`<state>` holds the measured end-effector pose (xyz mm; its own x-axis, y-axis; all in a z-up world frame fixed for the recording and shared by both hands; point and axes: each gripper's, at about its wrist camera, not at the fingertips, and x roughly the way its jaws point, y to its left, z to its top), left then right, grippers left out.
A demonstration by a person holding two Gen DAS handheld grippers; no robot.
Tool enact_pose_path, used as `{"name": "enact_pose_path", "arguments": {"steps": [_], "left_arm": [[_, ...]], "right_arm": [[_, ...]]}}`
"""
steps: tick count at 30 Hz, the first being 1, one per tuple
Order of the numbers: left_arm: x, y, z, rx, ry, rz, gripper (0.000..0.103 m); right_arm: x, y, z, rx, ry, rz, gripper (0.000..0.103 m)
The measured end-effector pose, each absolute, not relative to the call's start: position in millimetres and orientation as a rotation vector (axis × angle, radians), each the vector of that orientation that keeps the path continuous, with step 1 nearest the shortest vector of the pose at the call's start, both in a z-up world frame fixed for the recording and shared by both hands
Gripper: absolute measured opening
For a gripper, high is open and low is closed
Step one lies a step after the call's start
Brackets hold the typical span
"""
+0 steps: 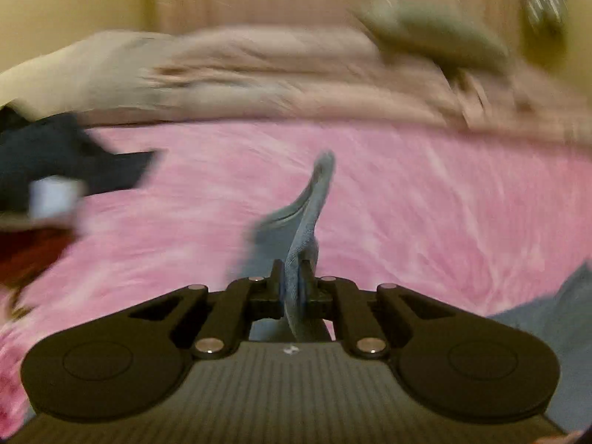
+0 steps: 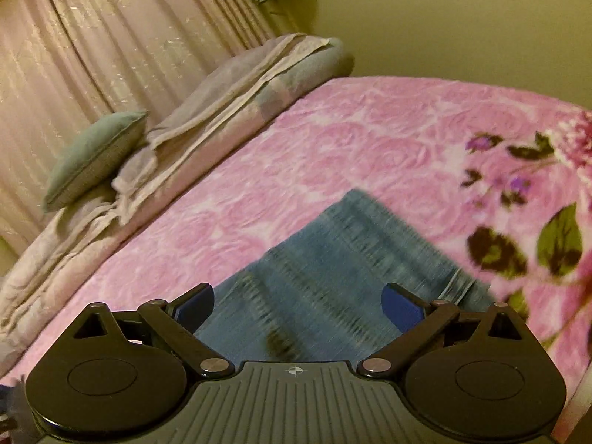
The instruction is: Fold clothes
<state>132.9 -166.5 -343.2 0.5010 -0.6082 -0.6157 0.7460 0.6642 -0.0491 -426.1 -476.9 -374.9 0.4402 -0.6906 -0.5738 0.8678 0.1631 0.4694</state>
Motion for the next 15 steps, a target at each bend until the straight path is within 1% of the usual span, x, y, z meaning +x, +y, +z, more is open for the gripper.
{"name": "enact_pose_path", "arguments": {"steps": [2,4,6,8,10,11,12,13,14,15], "left_arm": [[149,-90,-329,0.095,0.659,-0.750,0.007],[161,-26,-333,-0.020,0.721,-0.663,0.007],[168,27,-356,-0.093,0.822,-0.554,0.010],[174,80,-380,-0.166,0.918,-0.447,0.010],[165,110,-397,-0.239,0.962,-0.430,0.010],[159,120,-403,-0.280,0.978,-0.445,0.010],[155,123,-408,-0.316,0.995,-0.468,0.013],[151,124,-412,-0.351,1.010,-0.501,0.015],[149,122,-415,-0.382,1.025,-0.544,0.016],[148,119,-414,-0.397,1.033,-0.579,0.016]], "right_arm": [[-417,-465,-374,0.850,0.251,-1.094,0.099],[-405,-449,-375,0.873,0.245,-1.041,0.099],[-389,-431,-379,0.942,0.217,-0.965,0.099],[-369,-405,-387,1.044,0.190,-0.848,0.099],[-347,-375,-396,1.158,0.167,-0.716,0.099],[-336,-360,-401,1.213,0.156,-0.649,0.097],[-327,-346,-406,1.269,0.141,-0.586,0.080],[-316,-333,-413,1.344,0.132,-0.530,0.071],[-306,-321,-421,1.421,0.125,-0.475,0.068],[-295,-308,-429,1.498,0.117,-0.418,0.068]]}}
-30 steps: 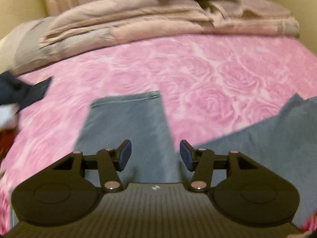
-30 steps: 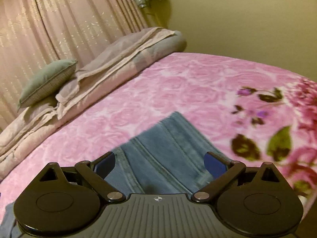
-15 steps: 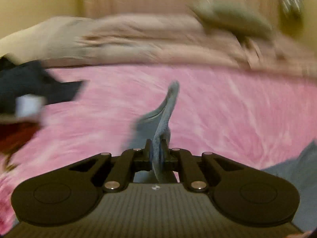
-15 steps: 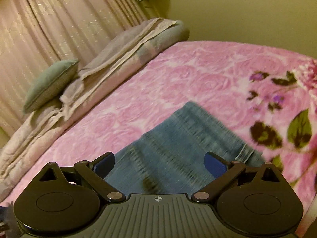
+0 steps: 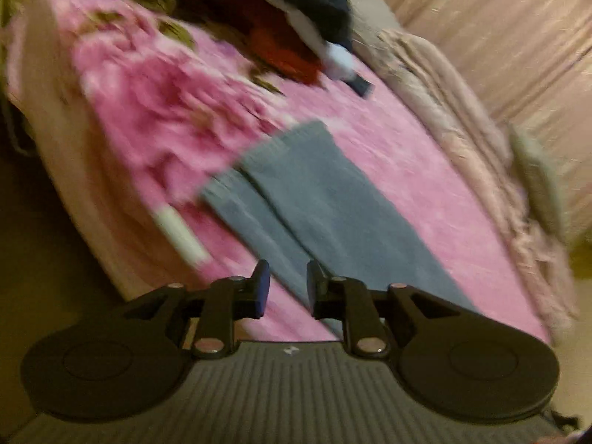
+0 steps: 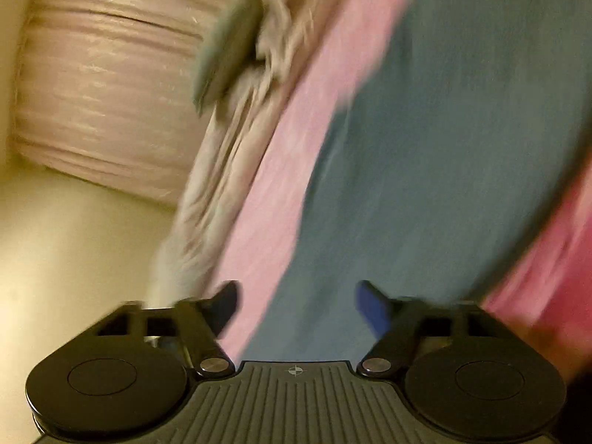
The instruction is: Fold clothes
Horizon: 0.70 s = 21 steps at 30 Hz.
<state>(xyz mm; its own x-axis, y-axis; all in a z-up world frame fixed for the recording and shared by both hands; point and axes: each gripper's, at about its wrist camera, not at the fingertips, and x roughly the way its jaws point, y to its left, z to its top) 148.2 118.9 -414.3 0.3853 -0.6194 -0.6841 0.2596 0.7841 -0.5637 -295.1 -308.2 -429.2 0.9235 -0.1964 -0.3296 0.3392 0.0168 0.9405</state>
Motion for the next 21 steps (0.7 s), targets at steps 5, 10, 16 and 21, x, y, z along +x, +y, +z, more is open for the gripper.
{"name": "enact_pose_path", "arguments": {"steps": [5,10,16,21], "left_arm": [[149,111,-414,-0.438,1.051,-0.715,0.018],[162,114,-422,-0.477,1.071,-0.737,0.018],[188,129,-440,-0.627,1.100,-0.677,0.019],[211,127,-447,-0.680,1.086,-0.585,0.031]], "right_arm": [[-245,-262,-457,1.684,0.169,-0.261,0.048],[-227,-252,-464,1.651,0.249,-0.366,0.044],[-233,-257,-475,1.652,0.235,-0.497,0.027],[-227,-258,-474,1.617,0.244,-0.530,0.028]]}}
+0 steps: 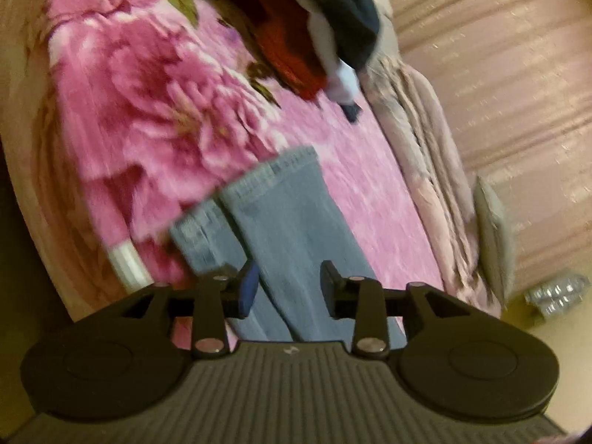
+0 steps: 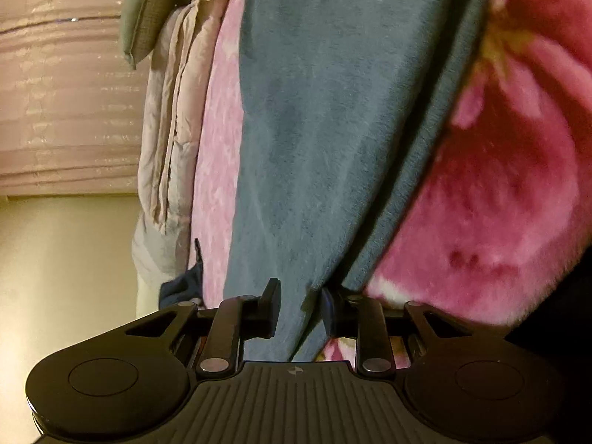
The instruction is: Fold clothes
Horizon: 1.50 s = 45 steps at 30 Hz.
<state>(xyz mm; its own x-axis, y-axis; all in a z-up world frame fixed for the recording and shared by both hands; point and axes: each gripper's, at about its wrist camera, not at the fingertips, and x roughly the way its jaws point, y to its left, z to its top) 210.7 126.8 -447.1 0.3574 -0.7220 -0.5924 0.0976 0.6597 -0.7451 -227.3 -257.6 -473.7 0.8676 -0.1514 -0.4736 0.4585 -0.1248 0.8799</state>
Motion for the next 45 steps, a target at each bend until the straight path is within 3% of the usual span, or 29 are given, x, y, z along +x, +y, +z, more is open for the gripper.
{"name": "enact_pose_path", "arguments": {"steps": [7,10,11,12,20,35,36,39,45], "left_arm": [[221,114,-458,-0.618,1.095,-0.523,0.031],[227,108,-461,-0.613,1.068,-0.514,0.013],[229,107,-461,-0.608,1.067,-0.511,0.000],[231,107,-461,-0.604,1.066,-0.509,0.000],[209,140,-427,-0.563,0.932,-0.687,0.000],[196,135,-455,-0.346,0.920,-0.654,0.003],[194,137,-452,-0.338,0.915,-0.642,0.003],[191,145,-445,-0.332,0.911,-0.616,0.002],[197,160,-442,-0.487,0.955,-0.584,0.002]], "right_arm": [[-225,-262,-478,1.624,0.243,-0.540,0.027],[-219,-264,-478,1.590,0.247,-0.551,0.027],[-218,-264,-478,1.577,0.249,-0.554,0.025],[-217,-264,-475,1.548,0.259,-0.571,0.000],[-230,-251,-442,1.384,0.227,-0.540,0.000],[-231,-232,-461,1.350,0.372,-0.590,0.000],[-233,-232,-460,1.349,0.369,-0.589,0.004],[-246,-235,-453,1.362,0.315,-0.608,0.050],[-266,-247,-462,1.492,0.202,-0.541,0.048]]}}
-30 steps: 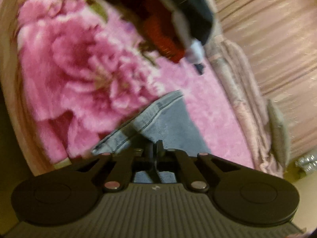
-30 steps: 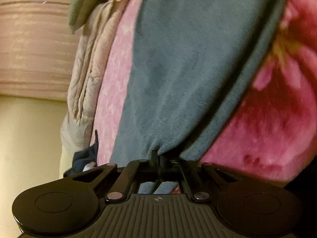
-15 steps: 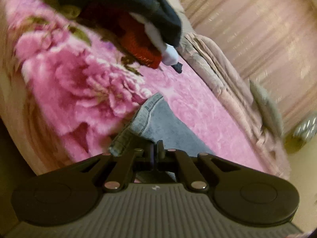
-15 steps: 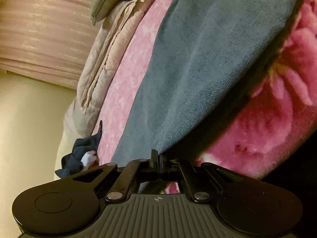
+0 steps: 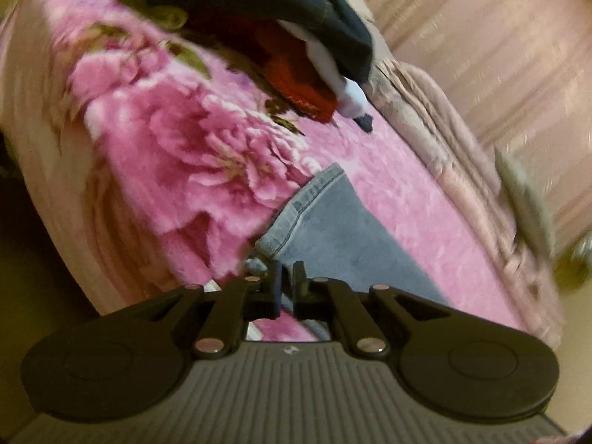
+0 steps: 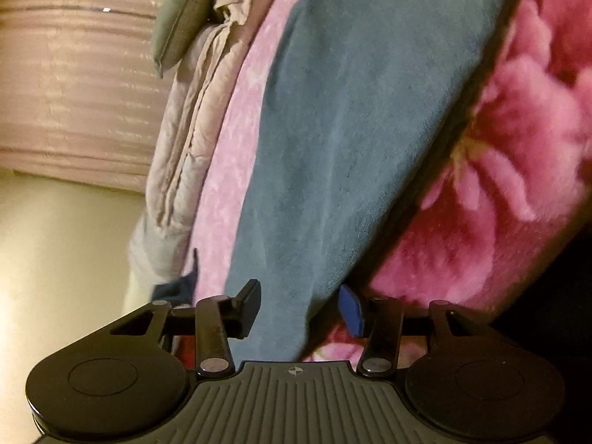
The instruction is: Fold clothes
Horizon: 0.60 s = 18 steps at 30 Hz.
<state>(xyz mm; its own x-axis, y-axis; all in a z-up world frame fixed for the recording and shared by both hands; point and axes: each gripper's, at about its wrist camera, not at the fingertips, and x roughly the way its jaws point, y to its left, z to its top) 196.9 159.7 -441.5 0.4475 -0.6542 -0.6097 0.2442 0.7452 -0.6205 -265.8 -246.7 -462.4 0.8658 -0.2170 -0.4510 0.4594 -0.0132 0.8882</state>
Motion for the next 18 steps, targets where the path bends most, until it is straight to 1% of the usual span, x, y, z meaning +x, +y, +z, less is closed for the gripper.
{"name": "enact_pose_path", "arguments": {"steps": [1,4,8,12,14,15,16,18], "left_arm": [[198,161,-443,-0.522,0.965,-0.574,0.003],[203,159,-450,-0.568,0.997,-0.544,0.003],[207,155,-456,-0.593,1.014,-0.520,0.003],[207,150,-454,-0.600,1.008,-0.519,0.006],[206,148,-454,-0.593,0.998,-0.521,0.006],[206,147,-453,-0.588,0.993,-0.522,0.005],[205,147,-452,-0.571,0.982,-0.525,0.001],[203,146,-451,-0.549,0.969,-0.529,0.000]], "right_arm": [[-264,-247,-465,1.498,0.201,-0.538,0.039],[-261,-249,-472,1.524,0.221,-0.539,0.027],[-262,-258,-472,1.539,0.234,-0.534,0.027],[-267,-260,-474,1.597,0.227,-0.522,0.027],[-273,-259,-476,1.614,0.220,-0.516,0.027],[-273,-259,-476,1.619,0.215,-0.514,0.027],[-275,-258,-476,1.617,0.213,-0.517,0.027],[-275,-259,-475,1.604,0.215,-0.521,0.027]]}}
